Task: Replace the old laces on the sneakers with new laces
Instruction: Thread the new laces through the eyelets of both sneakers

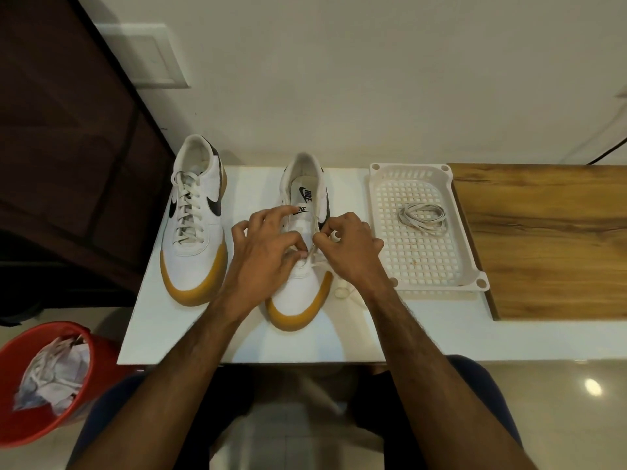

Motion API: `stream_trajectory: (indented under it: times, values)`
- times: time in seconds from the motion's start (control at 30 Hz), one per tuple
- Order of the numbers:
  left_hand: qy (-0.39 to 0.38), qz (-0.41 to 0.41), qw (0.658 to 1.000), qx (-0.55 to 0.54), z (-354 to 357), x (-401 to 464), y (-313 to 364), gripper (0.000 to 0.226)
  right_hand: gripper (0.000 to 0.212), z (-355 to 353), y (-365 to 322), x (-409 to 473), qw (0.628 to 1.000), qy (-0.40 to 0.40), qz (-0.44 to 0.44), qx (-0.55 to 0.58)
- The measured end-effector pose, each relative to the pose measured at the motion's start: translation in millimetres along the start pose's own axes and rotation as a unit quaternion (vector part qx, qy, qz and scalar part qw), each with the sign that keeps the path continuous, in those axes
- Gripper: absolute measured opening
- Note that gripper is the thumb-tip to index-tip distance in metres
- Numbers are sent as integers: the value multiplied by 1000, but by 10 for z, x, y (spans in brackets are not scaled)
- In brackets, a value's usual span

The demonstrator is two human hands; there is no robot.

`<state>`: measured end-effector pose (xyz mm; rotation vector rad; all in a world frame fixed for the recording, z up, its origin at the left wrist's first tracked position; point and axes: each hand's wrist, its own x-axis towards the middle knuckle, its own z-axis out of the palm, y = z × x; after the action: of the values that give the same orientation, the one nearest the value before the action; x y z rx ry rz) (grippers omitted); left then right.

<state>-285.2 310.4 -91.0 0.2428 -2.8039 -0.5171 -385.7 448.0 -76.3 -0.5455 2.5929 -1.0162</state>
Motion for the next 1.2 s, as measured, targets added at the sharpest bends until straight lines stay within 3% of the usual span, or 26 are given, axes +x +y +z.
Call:
stream_trajectory:
  times: [0.1, 0.17, 0.3, 0.33, 0.4, 0.5, 0.57, 0.7, 0.87, 0.93, 1.0, 1.07, 1.13, 1.2]
  values:
    - [57, -40, 997, -26, 13, 30, 10, 9, 14, 1, 15, -2, 1000, 4, 0, -3]
    - [133, -110, 976, -129, -31, 54, -60, 7, 15, -1, 26, 2, 1000, 7, 0, 0]
    - [267, -314, 839, -355, -225, 31, -287, 9, 17, 9, 38, 9, 1000, 10, -2, 0]
    - [269, -337, 827, -361, -247, 16, -305, 7, 17, 10, 41, 12, 1000, 11, -2, 2]
    - [239, -305, 864, -321, -254, -8, -266, 8, 18, 8, 39, 12, 1000, 12, -3, 4]
    - [148, -120, 962, -196, -204, 11, -145, 32, 17, 4, 28, 10, 1000, 7, -3, 7]
    - [68, -28, 995, -68, -141, 19, -58, 44, 17, 9, 31, 15, 1000, 7, -3, 10]
    - [-19, 26, 999, 14, 7, -27, 1, 27, 16, 12, 41, 17, 1000, 2, -3, 7]
    - [15, 3, 1000, 18, 39, -8, -17, 9, 15, 17, 33, 22, 1000, 5, -1, 3]
    - [73, -9, 996, -51, 2, 19, 15, 4, 16, 13, 40, 23, 1000, 4, 0, 1]
    - [165, -72, 967, -182, -64, 53, 8, 9, 16, 11, 50, 21, 1000, 5, 0, 1]
    - [245, -174, 897, -324, -119, 72, -67, 12, 16, 10, 58, 15, 1000, 5, -1, 4]
    - [264, -260, 820, -436, -168, 71, -134, 9, 17, 14, 55, 12, 1000, 5, -5, 4]
    - [252, -280, 796, -474, -189, 57, -131, 9, 17, 12, 51, 12, 1000, 4, -6, 5]
